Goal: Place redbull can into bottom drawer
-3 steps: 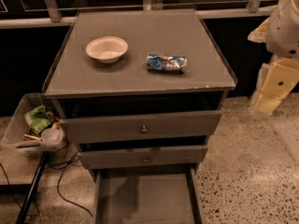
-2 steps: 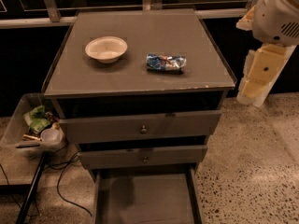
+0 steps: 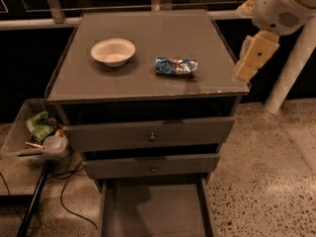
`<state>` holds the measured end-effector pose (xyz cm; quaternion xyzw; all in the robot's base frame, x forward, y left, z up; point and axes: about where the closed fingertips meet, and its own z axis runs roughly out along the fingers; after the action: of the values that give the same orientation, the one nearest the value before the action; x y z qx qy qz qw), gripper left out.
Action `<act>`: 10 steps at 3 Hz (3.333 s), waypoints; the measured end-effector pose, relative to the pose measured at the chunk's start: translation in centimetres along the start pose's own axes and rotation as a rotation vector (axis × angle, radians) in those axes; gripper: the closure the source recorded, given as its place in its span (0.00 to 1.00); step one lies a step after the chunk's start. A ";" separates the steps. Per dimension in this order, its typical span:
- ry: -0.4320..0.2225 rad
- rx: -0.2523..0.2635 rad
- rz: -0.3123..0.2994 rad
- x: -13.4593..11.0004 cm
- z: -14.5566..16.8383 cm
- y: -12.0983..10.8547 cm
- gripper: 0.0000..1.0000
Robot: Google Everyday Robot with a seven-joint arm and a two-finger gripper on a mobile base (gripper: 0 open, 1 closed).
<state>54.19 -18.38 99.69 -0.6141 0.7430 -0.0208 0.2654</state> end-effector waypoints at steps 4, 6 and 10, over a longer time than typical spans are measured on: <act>-0.224 -0.038 0.055 -0.5 6.5 -4.4 0.00; -0.246 -0.063 0.011 -4.9 7.8 -4.2 0.00; -0.175 -0.079 -0.018 -5.0 17.4 -6.9 0.00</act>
Offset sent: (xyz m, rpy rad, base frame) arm 0.0834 0.0119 -0.0449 0.2707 -0.0092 0.0522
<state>68.30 -10.30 89.05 -0.6303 0.7116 0.0599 0.3046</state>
